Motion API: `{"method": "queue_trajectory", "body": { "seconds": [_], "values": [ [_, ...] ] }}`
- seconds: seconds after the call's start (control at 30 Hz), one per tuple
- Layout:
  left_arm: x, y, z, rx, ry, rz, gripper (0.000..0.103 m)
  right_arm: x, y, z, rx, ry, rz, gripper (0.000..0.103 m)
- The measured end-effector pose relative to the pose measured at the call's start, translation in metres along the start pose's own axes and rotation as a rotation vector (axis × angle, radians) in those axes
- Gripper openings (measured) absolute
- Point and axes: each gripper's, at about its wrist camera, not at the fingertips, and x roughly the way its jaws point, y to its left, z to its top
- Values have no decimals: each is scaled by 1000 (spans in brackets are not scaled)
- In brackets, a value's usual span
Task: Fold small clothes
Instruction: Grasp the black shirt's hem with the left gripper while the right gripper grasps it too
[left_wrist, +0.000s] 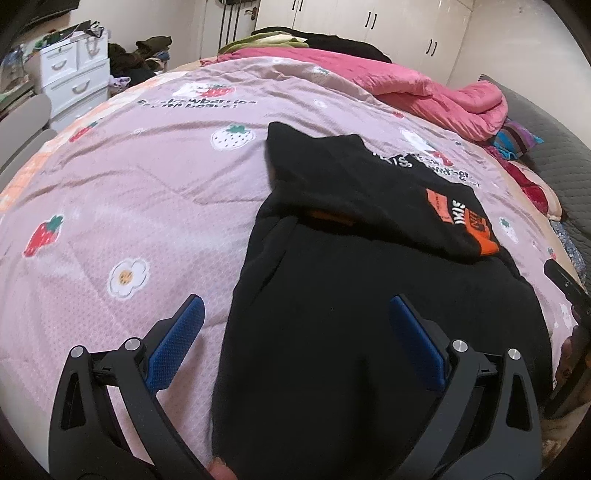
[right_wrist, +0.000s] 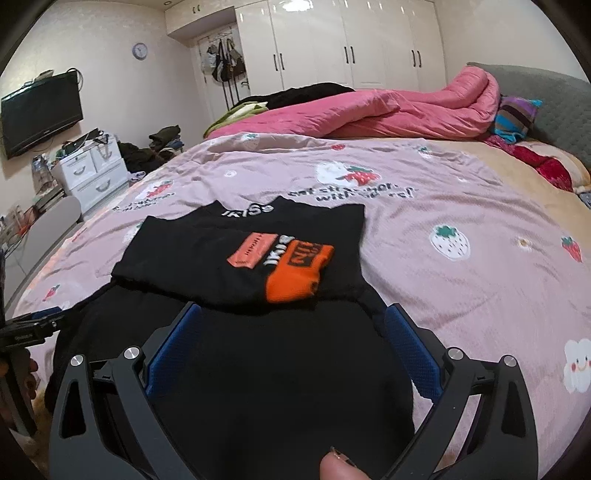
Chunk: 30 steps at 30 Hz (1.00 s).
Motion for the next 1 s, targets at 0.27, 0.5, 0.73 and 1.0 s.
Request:
{"method": "queue_trajectory", "body": {
  "seconds": [0.27,0.5,0.73,1.0],
  "values": [
    [-2,13,-18,-23,39,7,94,-8,-12,-8,65,1,13,98],
    [-8,24,-38,-32,69,-18,87,-15,-18,-15,109,0,12,98],
    [-17,24,-54,-13,88,-40,58,-22,-31,-27,189,18,27,98],
    [-23,27,-69,-18,115,-79,51,-37,-40,-43,233,81,61,98]
  ]
}}
